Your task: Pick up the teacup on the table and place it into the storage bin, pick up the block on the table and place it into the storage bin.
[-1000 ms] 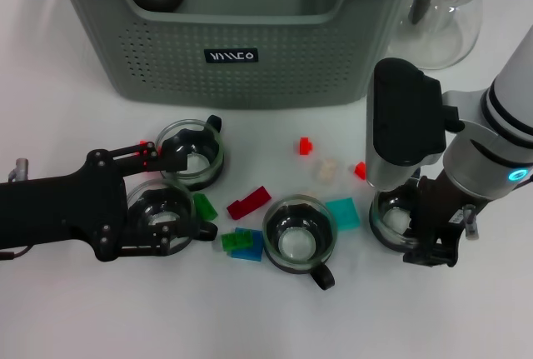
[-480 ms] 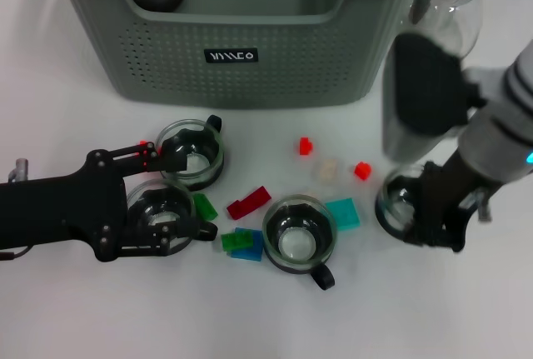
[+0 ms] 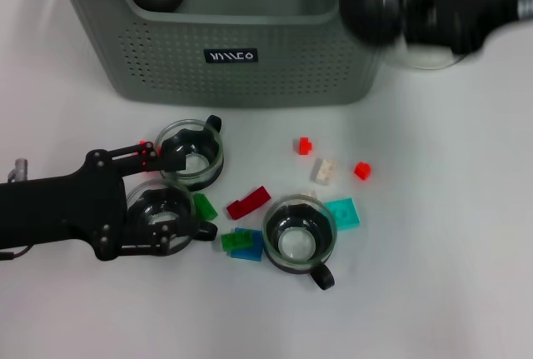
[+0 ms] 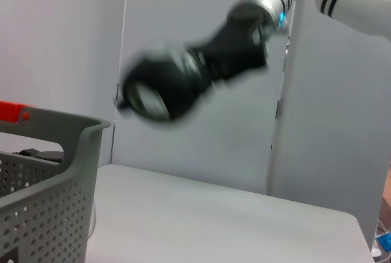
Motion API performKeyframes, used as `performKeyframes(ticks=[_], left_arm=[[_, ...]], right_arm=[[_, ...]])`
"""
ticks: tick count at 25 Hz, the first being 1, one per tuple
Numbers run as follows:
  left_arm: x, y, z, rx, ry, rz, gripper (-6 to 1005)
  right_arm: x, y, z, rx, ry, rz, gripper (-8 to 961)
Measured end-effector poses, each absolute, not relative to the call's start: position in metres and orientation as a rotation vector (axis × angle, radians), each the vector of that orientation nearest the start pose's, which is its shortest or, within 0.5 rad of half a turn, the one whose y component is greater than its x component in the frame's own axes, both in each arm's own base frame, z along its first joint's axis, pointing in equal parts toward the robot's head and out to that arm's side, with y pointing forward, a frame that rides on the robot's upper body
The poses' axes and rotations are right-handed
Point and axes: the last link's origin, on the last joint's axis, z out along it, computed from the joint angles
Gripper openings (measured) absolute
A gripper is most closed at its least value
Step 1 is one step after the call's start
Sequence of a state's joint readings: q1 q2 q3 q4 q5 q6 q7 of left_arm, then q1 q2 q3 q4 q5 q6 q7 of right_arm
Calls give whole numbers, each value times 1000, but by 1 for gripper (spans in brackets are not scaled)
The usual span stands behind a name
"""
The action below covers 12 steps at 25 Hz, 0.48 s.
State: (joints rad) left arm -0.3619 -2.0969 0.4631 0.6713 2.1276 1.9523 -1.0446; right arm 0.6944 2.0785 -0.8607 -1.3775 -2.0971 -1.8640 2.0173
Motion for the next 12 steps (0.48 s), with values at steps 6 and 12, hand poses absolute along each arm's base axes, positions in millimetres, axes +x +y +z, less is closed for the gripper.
performKeyframes(ticks=[6, 12], left_arm=[[-290, 244, 16, -2789, -346, -931, 807], [-288, 244, 12, -2792, -355, -952, 807]], right_arm=[[76, 371, 85, -2842, 331, 686, 56], [22, 426, 89, -2649, 482, 641, 56]])
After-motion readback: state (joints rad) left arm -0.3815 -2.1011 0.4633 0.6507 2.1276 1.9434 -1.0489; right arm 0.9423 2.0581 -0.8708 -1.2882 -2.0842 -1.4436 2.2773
